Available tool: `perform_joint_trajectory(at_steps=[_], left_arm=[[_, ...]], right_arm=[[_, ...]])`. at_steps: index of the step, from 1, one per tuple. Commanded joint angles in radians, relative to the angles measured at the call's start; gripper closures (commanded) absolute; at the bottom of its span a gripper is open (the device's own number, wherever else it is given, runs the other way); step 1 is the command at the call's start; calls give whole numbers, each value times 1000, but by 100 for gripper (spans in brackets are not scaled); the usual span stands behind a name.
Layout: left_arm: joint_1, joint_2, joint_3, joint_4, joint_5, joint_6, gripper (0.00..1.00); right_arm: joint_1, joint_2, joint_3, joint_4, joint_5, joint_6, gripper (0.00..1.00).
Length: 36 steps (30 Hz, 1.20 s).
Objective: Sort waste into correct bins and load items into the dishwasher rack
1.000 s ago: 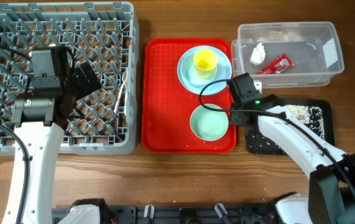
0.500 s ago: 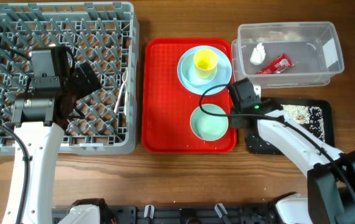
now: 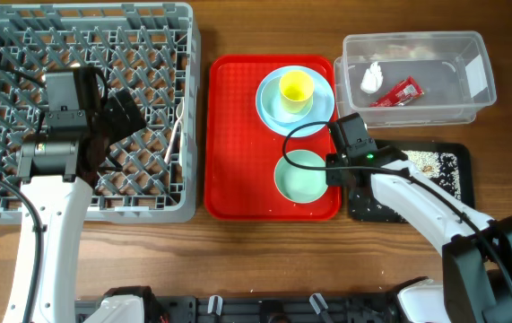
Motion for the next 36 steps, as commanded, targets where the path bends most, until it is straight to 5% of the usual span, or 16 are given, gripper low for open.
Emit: perform_joint_trajectory(at_steps=[1, 12, 28, 36], left_arm=[[5, 0, 3, 3, -9, 16, 0], [5, 0, 3, 3, -9, 16, 0], [5, 0, 3, 3, -9, 16, 0], [5, 0, 3, 3, -9, 16, 0]], right_arm=[[-2, 13, -5, 13, -39, -21, 80], [-2, 13, -5, -10, -37, -117, 80], [-2, 13, -5, -63, -4, -178, 96], [-2, 13, -5, -62, -5, -173, 91]])
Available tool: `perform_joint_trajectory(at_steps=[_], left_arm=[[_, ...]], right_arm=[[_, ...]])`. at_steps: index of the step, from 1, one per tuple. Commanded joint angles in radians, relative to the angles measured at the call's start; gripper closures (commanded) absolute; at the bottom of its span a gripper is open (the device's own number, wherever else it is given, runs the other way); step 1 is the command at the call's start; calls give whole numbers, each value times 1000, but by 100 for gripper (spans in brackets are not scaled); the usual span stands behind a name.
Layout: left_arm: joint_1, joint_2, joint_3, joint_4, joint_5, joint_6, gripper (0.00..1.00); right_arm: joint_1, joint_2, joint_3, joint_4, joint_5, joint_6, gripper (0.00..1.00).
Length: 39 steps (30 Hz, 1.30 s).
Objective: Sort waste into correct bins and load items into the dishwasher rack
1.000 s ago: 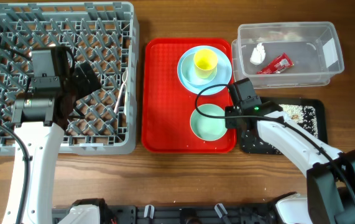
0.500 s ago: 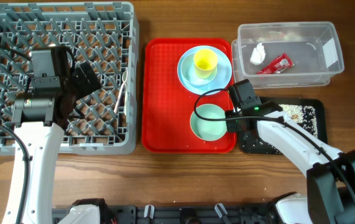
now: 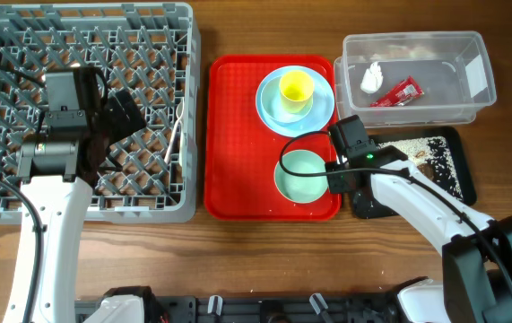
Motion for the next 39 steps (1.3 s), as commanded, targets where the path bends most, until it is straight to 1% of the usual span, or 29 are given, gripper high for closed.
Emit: perform_joint_trajectory(at_steps=[1, 5, 11, 19, 20, 21, 22, 23, 24, 26, 28, 31, 35, 37, 39], left_arm=[[5, 0, 3, 2, -9, 16, 0], [5, 0, 3, 2, -9, 16, 0], [5, 0, 3, 2, -9, 16, 0], [5, 0, 3, 2, -9, 16, 0], [5, 0, 3, 2, -9, 16, 0], [5, 0, 3, 2, -9, 16, 0], [5, 0, 3, 2, -9, 16, 0], [5, 0, 3, 2, -9, 16, 0], [5, 0, 3, 2, -9, 16, 0], [5, 0, 3, 2, -9, 16, 0], [5, 0, 3, 2, -9, 16, 0], [5, 0, 3, 2, -9, 16, 0], [5, 0, 3, 2, -9, 16, 0], [5, 0, 3, 2, -9, 16, 0], [5, 0, 3, 2, -9, 16, 0]], right_arm=[[-2, 13, -5, 1, 5, -4, 91], [-2, 13, -5, 10, 2, 98, 95], [-2, 13, -4, 14, -2, 215, 96], [-2, 13, -4, 10, -2, 217, 95], [-2, 13, -4, 9, -2, 209, 94], [-2, 13, -4, 8, -2, 195, 88], [-2, 13, -4, 6, -2, 191, 85], [-3, 13, -4, 6, -2, 175, 79], [-3, 13, -1, 3, -2, 163, 71], [-3, 11, 24, -23, -1, 148, 66], [-3, -2, 89, -83, 30, 136, 63], [-3, -31, 171, -141, 68, 114, 62], [-2, -78, 314, -236, 85, 89, 63], [-3, -90, 488, -373, 84, 87, 64], [-9, -86, 674, -468, 63, 75, 59]])
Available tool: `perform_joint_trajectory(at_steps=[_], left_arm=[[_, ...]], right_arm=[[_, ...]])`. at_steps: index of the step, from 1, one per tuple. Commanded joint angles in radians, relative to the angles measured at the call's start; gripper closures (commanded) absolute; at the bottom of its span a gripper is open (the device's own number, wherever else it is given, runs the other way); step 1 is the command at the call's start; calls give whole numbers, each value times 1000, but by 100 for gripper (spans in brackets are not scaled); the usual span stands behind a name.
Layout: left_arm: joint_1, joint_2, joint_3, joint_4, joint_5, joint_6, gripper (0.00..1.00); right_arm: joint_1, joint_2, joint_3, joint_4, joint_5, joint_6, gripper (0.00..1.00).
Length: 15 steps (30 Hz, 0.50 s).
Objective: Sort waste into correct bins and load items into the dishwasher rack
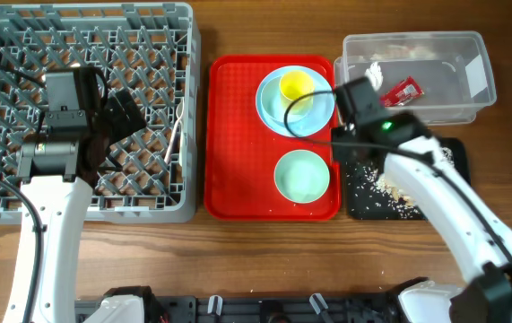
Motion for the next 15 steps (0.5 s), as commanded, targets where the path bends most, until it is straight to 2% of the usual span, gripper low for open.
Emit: perform_joint_trajectory(at_steps=[1, 4, 6, 7, 8, 15], left_arm=[[5, 0, 3, 2, -9, 16, 0], [5, 0, 3, 2, -9, 16, 0], [5, 0, 3, 2, -9, 16, 0], [5, 0, 3, 2, -9, 16, 0], [5, 0, 3, 2, -9, 16, 0], [5, 0, 3, 2, -9, 16, 0]], right_arm=[[-12, -33, 312, -69, -25, -45, 59], [-14, -33, 510, -60, -85, -69, 47], [-14, -33, 569, -43, -82, -69, 45], [-14, -35, 569, -35, -82, -66, 30], [-14, -33, 565, -40, -82, -66, 0], [-14, -17, 547, -56, -82, -69, 0]])
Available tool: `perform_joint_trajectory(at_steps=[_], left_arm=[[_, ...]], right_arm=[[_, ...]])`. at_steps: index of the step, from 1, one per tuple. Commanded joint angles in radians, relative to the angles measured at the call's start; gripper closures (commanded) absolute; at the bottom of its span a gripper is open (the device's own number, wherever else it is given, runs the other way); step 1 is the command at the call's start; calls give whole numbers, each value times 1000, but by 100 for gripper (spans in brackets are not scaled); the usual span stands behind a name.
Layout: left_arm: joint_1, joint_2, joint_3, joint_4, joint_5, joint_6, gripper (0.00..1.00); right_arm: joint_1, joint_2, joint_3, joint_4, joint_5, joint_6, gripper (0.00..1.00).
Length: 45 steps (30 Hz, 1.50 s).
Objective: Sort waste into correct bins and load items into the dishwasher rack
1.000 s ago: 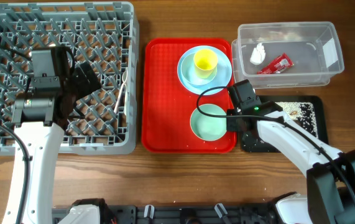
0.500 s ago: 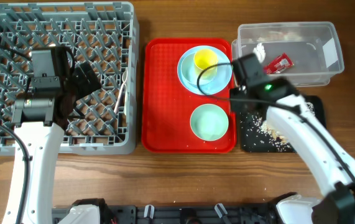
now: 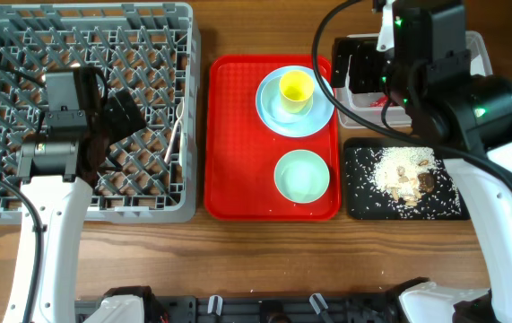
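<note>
The grey dishwasher rack [image 3: 22,193] fills the left side, with a white utensil [image 3: 180,126] lying in its right part. My left gripper [image 3: 123,111] hovers over the rack's middle, its fingers apart and nothing seen between them. On the red tray [image 3: 238,135] sit a light blue plate [image 3: 318,115] carrying a yellow cup [image 3: 296,88], and an empty green bowl [image 3: 302,175]. My right gripper [image 3: 366,67] is raised high over the left end of the clear waste bin [image 3: 480,54]; it looks open and empty.
A black tray [image 3: 363,202] at the right holds a heap of rice-like food scraps [image 3: 403,169]. A red wrapper in the clear bin is mostly hidden by my right arm. Bare wooden table runs along the front.
My right arm has risen from beside the plate to high above the clear bin. It now covers much of the bin. The food heap on the black tray is uncovered. The left arm has not moved.
My right gripper was low at the right rim of the green bowl, over the black tray's left edge. It stayed there while the tray shifted slightly. Then it was up beside the plate and bin, and now high over the bin. Bowl, plate and cup stayed put.
</note>
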Motion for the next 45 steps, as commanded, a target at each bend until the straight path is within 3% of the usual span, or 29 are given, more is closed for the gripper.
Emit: perform_joint_trajectory(at_steps=[1, 12, 15, 18, 20, 22, 23, 24, 29, 32, 36, 41, 43, 45], left_arm=[[5, 0, 3, 3, -9, 16, 0], [5, 0, 3, 3, -9, 16, 0], [5, 0, 3, 83, 5, 6, 0], [3, 3, 3, 159, 330, -129, 0], [-18, 17, 3, 235, 502, -153, 0], [-73, 32, 3, 308, 566, -167, 28], [-121, 45, 3, 341, 565, -203, 30], [-171, 61, 3, 369, 568, -206, 41], [-396, 237, 131, 343, 560, -193, 51], [-494, 431, 362, 250, 552, -134, 65], [-517, 624, 645, 114, 517, -64, 63], [-518, 771, 663, 105, 476, -66, 46], [-519, 822, 663, 117, 465, -66, 46], [-520, 857, 663, 148, 466, -65, 56]], right_arm=[[-5, 14, -9, 0, -16, -8, 0], [-5, 14, -9, -1, -16, -8, 0], [-5, 14, -9, 0, -16, -8, 0], [-5, 14, -9, -1, -16, -8, 0], [-5, 14, -9, -1, -16, -8, 0], [-5, 14, -9, -1, -16, -8, 0], [-5, 14, -9, -1, -16, -8, 0], [-5, 14, -9, 0, -16, -8, 0], [-5, 14, -9, -1, -16, -8, 0], [-5, 14, -9, -1, -16, -8, 0], [-5, 14, -9, -1, -16, -8, 0], [-5, 14, -9, 0, -16, -8, 0], [-5, 14, -9, 0, -16, -8, 0], [-5, 14, -9, 0, -16, -8, 0]])
